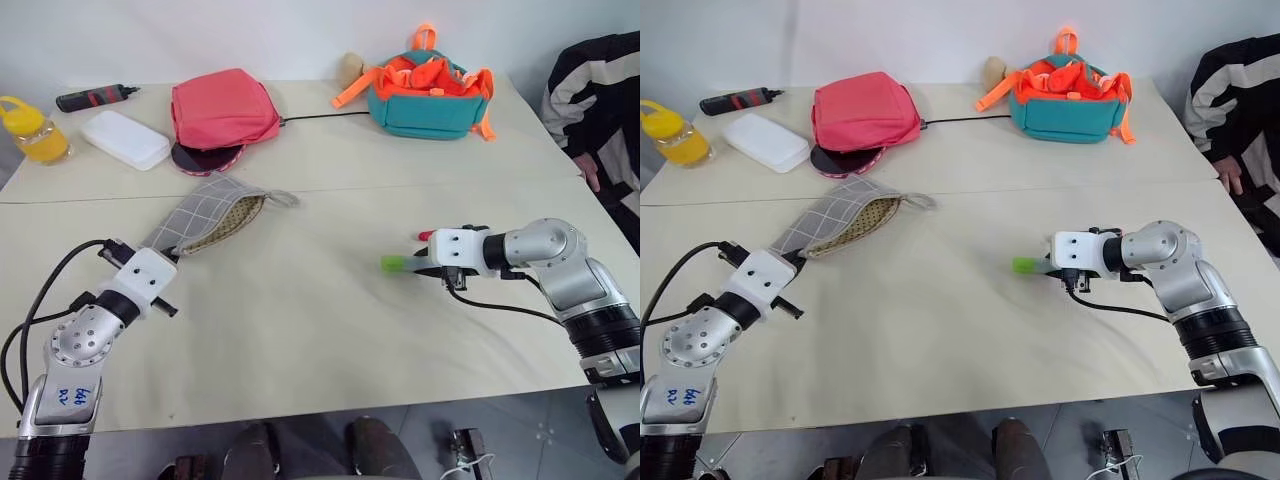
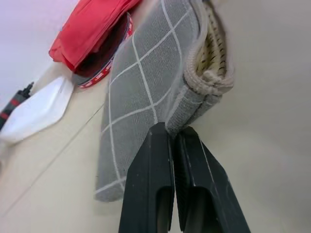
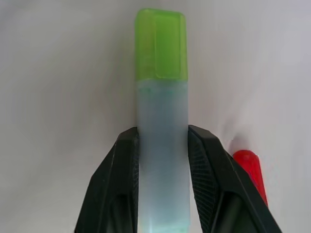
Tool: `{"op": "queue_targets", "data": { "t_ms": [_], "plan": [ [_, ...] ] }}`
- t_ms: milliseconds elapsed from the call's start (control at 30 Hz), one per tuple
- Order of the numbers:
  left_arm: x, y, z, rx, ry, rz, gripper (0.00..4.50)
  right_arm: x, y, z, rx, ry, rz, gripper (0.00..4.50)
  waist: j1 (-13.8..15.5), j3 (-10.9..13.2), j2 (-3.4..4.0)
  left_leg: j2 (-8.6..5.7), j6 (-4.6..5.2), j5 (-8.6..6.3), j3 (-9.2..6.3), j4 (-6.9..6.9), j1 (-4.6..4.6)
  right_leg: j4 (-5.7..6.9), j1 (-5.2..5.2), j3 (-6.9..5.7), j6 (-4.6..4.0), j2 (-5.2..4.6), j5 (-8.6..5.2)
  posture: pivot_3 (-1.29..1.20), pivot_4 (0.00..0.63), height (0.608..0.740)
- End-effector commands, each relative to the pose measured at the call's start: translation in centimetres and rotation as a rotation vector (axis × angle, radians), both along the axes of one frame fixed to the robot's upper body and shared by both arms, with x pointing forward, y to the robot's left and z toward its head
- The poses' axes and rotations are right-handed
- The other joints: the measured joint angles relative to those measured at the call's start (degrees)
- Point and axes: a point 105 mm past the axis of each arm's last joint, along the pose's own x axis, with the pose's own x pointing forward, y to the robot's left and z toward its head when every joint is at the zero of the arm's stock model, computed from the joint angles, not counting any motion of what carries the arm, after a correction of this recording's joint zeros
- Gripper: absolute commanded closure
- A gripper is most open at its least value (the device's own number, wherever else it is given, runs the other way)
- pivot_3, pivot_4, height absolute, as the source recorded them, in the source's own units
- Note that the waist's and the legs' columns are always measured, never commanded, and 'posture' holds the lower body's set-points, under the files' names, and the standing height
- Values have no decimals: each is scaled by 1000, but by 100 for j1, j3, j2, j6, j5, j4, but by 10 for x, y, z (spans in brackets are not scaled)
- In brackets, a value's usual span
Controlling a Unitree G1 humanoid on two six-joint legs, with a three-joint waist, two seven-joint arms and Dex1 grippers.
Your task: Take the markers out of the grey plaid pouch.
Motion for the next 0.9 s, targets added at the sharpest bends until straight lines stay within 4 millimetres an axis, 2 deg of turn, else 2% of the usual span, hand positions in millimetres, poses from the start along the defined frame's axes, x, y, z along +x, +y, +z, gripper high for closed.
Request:
{"op": "queue_targets", "data": {
  "t_ms": [33,200,300,333,400,467,567,667,767,900],
  "plan": [
    [-3,-10,10,-27,-26,-47,3563,5,-1,10,54,-30,-24,2726,-5,0,0,1,0,0,0,2,0,1,0,0,0,1,0,0,150,740],
    [-5,-9,12,-84,-21,-60,1985,2,3,15,108,-2,-20,1151,2,0,0,0,0,0,-2,4,0,3,0,0,0,0,0,0,150,740],
    [-13,-18,14,-245,26,-137,1032,-5,9,23,194,34,-2,140,-3,0,0,1,0,0,-2,3,0,3,-1,0,0,0,0,0,150,740],
    [-18,-23,16,-342,54,-177,784,-8,12,27,236,48,4,0,-2,0,0,2,0,0,-2,1,0,5,-1,0,0,0,0,0,150,740],
    [-34,-38,20,-514,124,-296,146,-14,20,40,362,75,0,0,0,0,0,4,-1,-1,-6,1,-1,8,-2,-1,0,0,0,0,150,740],
    [-50,-48,20,-563,181,-372,32,-16,27,54,523,86,-24,0,-6,0,0,12,-6,-3,-11,-2,-2,9,-3,-2,0,2,0,0,150,740],
    [-58,-44,10,-564,218,-337,32,-17,35,58,727,56,-78,0,4,0,0,14,-7,-3,-18,3,-1,6,3,-3,-1,12,0,0,150,740],
    [-62,-34,0,-641,225,-270,32,-27,36,39,938,75,-184,0,21,-3,-4,14,-11,-5,-44,7,7,-24,43,-13,-4,24,-1,0,150,740],
    [-67,-27,-6,-650,210,-235,32,-44,30,6,938,25,-255,0,86,-4,-6,-2,-7,-9,-62,-1,1,-62,62,-19,-3,21,-1,0,150,740],
    [-71,-14,-25,-629,237,-132,32,-68,29,-19,888,38,-237,0,144,-4,-6,-19,2,-14,-50,-11,-2,-82,62,-15,3,5,2,0,150,740]
  ]
}}
